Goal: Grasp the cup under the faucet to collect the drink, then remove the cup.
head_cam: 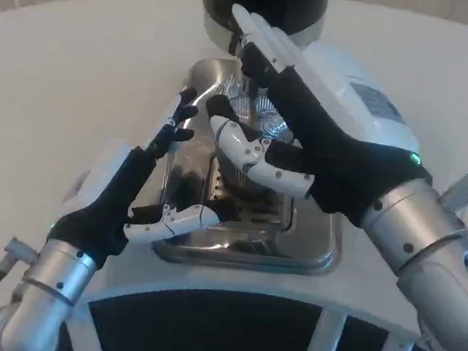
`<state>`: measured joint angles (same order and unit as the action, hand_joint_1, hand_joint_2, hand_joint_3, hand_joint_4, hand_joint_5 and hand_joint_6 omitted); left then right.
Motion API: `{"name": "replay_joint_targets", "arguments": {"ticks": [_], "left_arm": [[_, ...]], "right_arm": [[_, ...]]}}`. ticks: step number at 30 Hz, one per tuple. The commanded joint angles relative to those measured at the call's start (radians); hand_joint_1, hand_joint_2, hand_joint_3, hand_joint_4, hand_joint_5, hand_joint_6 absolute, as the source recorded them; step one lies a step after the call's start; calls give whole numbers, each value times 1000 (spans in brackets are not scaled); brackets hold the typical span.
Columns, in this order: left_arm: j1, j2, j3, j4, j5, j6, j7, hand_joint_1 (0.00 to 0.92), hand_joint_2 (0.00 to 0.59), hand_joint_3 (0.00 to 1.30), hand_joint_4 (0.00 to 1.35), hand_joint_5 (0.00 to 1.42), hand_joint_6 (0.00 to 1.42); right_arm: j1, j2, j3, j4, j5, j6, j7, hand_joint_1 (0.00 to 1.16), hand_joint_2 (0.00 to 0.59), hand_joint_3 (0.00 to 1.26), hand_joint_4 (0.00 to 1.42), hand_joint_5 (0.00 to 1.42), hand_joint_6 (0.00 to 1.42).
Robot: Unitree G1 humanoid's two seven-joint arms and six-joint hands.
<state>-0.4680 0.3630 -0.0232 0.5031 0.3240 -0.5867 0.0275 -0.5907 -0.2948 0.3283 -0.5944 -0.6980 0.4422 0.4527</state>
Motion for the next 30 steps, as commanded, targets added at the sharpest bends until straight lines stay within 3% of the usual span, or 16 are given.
{"name": "replay_joint_targets", "arguments": {"ticks": [1,21,30], "left_arm": [[-11,-1,-11,34,7,-4,19,356,42,0,0,161,179],[4,7,-12,25,-1,-18,7,340,42,0,0,160,165],[21,9,-20,4,-4,-18,-3,340,42,0,0,160,165]], "right_arm": [[14,6,21,0,14,-16,34,317,574,0,0,0,0],[82,32,-34,-86,-27,-39,-61,325,568,0,0,0,0],[129,46,-88,-148,-53,-52,-111,330,574,0,0,0,0]]}}
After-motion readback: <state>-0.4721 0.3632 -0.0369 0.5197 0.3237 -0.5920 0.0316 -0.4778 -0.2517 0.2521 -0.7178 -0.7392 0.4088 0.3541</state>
